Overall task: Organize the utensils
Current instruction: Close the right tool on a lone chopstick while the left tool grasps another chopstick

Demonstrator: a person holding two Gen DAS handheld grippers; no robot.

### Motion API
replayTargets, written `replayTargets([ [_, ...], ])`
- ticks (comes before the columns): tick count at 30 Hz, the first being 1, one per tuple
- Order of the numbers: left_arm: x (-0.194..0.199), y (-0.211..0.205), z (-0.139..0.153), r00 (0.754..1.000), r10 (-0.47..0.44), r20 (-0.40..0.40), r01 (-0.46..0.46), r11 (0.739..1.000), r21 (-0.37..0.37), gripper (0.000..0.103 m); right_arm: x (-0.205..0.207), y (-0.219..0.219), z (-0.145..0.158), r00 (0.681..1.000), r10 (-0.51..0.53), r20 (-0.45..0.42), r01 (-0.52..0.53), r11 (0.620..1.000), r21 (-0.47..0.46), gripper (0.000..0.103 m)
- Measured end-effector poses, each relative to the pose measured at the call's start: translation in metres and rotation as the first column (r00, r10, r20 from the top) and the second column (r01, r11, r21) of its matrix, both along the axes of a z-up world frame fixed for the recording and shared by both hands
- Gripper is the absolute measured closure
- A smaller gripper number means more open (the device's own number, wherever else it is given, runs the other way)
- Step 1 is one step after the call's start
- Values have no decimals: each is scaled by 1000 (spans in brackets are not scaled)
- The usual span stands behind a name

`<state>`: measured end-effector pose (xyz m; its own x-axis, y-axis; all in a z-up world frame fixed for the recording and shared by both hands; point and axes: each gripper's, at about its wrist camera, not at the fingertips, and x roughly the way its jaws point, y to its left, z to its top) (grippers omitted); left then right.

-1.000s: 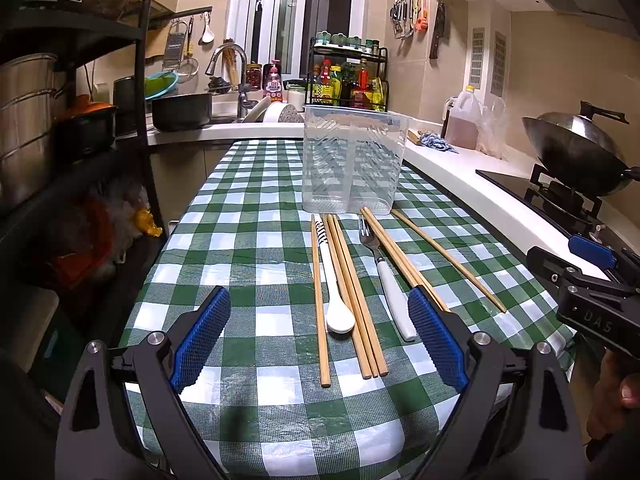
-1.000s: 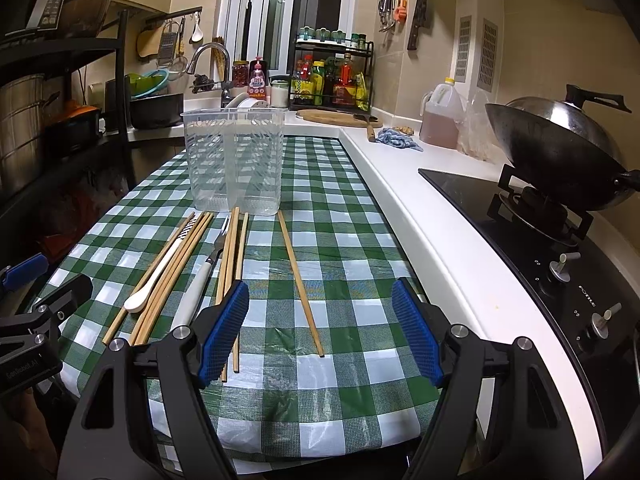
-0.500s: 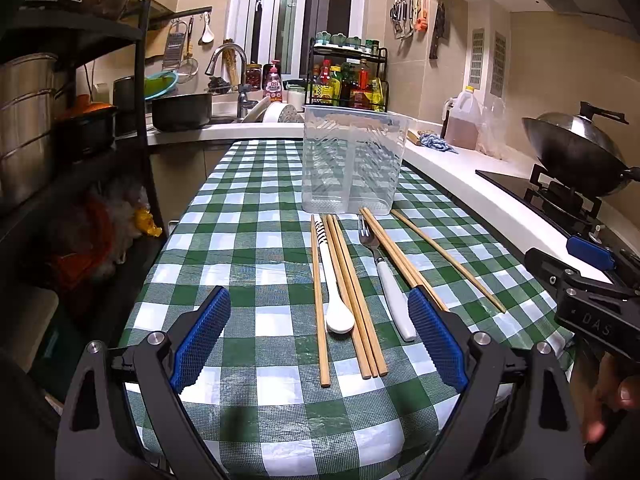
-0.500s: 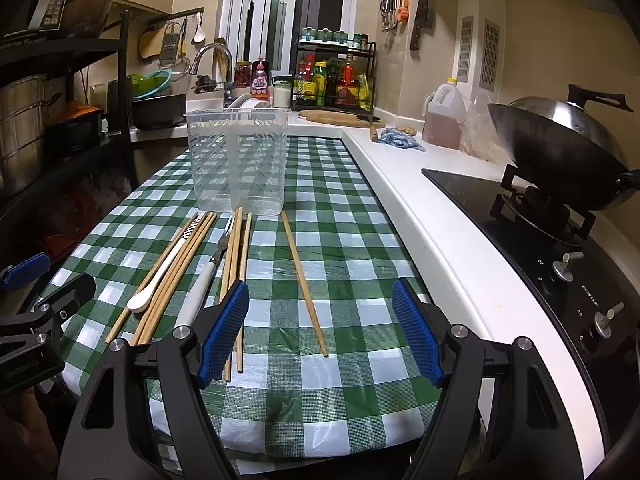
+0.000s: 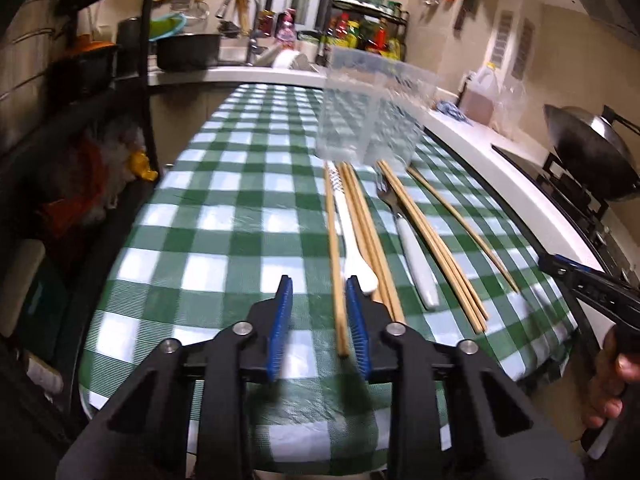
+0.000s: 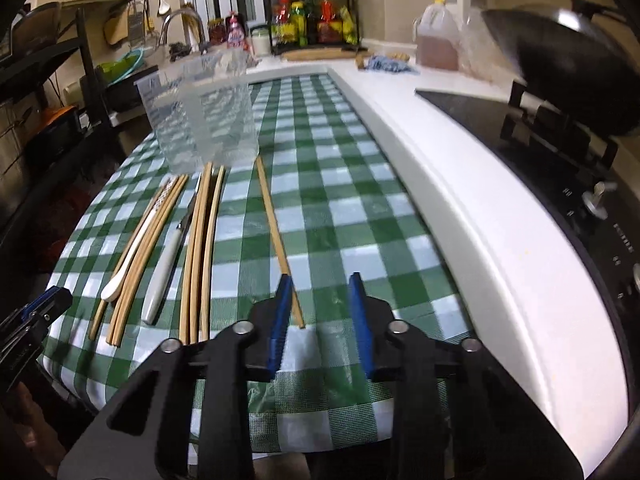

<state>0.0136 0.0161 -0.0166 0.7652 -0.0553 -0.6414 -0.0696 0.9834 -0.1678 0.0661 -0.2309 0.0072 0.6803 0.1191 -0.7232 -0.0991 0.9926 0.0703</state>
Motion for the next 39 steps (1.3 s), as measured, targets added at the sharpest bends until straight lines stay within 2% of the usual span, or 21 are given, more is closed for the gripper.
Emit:
replayTargets([
  [9,4,-14,-20,996,-44,-79,47,998,36,78,9,13,-31,993,54,-107,-56,998,-13,81],
  [13,5,-19,-26,993,-55,-107,62,996,61,82,9,15,-32,993,53,-106,-58,997,-42,84],
  [15,5,-22,-27,993,-53,-104,63,994,94,83,9,15,-33,993,58,-105,-62,997,-44,94],
  [16,5,-23,-27,993,-53,-105,63,993,102,88,8,16,-33,993,64,-104,-69,997,-45,98],
  [18,6,-22,-27,993,-46,-105,58,991,117,96,7,20,-32,992,75,-98,-81,995,-55,98],
  [23,3,-13,-23,996,-12,-91,23,992,120,97,1,24,-31,991,85,-108,-89,995,-33,99],
  [39,7,-16,-27,995,-21,-95,32,992,119,96,2,28,-32,992,83,-97,-88,995,-44,95],
])
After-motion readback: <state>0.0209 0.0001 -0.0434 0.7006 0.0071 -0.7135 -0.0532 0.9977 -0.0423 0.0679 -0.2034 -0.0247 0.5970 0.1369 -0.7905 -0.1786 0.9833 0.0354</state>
